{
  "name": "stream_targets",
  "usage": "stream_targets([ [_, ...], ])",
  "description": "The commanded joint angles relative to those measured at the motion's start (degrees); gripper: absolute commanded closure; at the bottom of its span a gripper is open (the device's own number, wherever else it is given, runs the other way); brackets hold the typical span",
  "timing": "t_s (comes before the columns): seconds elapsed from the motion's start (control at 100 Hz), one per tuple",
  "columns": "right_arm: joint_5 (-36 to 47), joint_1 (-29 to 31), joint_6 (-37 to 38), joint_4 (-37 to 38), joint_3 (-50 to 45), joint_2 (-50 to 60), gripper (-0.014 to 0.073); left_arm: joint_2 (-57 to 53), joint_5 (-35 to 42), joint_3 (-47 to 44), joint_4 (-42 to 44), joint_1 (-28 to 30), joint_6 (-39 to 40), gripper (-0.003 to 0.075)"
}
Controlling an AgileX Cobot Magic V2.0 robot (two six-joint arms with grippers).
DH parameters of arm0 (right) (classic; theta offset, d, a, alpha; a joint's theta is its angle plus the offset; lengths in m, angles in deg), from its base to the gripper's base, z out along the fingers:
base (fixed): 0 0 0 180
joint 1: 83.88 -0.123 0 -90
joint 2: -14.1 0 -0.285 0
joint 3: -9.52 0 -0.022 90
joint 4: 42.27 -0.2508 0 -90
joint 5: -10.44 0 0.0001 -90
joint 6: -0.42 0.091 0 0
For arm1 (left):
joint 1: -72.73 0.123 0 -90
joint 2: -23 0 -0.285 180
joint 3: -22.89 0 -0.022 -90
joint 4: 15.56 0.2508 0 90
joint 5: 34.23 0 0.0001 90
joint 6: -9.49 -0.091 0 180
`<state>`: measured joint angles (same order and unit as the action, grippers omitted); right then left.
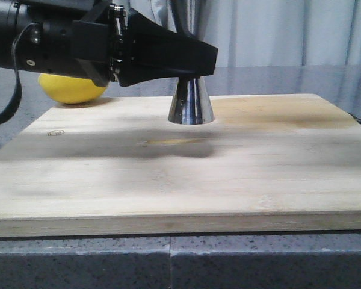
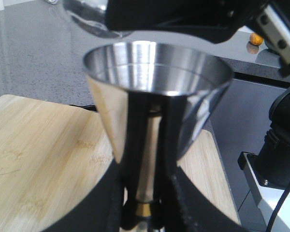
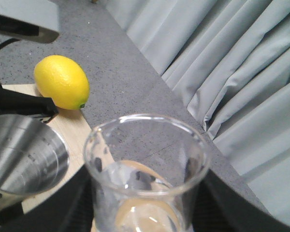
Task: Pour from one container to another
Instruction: 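Position the beaker spout above the jigger cup and tilt it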
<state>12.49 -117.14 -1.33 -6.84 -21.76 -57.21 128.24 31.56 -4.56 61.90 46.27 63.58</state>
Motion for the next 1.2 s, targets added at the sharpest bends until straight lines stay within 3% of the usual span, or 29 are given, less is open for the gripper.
stream_targets([
  [0.0,3.80,-0.17,-0.38,1.78,2.24,0.56,0.0399,-2.73,4.56,1.67,-1.41,0.06,0.78,0.0739],
  [1.19,7.76,-0.26,-0.38,15.30,2.24,0.08,0.0399,-2.73,4.56,1.67,-0.69,0.06,0.81,0.0739],
])
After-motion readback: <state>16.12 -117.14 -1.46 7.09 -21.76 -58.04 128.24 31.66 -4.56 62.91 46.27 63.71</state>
